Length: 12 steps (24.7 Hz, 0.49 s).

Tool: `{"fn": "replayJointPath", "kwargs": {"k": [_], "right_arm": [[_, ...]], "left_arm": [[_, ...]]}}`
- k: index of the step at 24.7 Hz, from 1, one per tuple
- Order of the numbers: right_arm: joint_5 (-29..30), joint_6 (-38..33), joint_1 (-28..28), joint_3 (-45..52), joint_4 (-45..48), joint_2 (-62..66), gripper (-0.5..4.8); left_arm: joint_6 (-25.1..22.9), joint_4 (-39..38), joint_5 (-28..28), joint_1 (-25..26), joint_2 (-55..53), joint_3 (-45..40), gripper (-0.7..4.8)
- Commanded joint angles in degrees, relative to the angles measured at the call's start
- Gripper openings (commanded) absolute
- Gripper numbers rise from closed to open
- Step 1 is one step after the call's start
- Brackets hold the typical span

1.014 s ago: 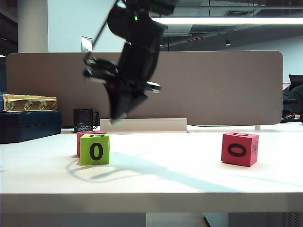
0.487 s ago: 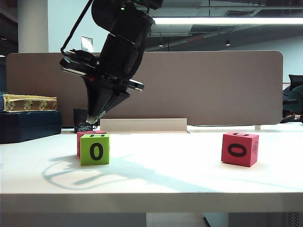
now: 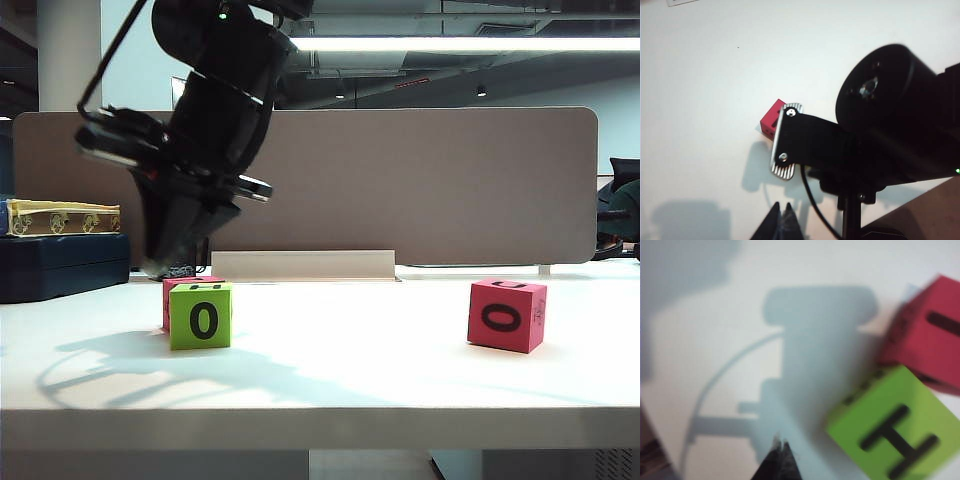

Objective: Select the appropriate blocks from the scattered letter blocks on the table and arrange them in a row to spell out "THU".

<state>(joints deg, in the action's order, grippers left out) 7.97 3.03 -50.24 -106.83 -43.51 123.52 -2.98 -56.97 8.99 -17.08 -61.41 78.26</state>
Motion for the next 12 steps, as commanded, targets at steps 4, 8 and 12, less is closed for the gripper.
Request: {"fn": "replayJointPath", "kwargs": {"k": [4,8,12], "right_arm": [[-4.1,-1.2,5.1,-0.2,-6.2,-0.4,0.02],[1.4,-3.1,6.6,-0.2,-6.3,-0.3,1.63],[1.4,-3.0,5.7,-0.2,-6.1,-0.3,2.93]], "left_arm": [[0.0,-0.6,0.0,0.1,-0.1,0.1,-0.06],[0.0,-0.1,0.1,0.1,-0.1,0.1,-0.06],[0.0,0.1,0.1,0.1,-0.1,0.1,-0.06]]}}
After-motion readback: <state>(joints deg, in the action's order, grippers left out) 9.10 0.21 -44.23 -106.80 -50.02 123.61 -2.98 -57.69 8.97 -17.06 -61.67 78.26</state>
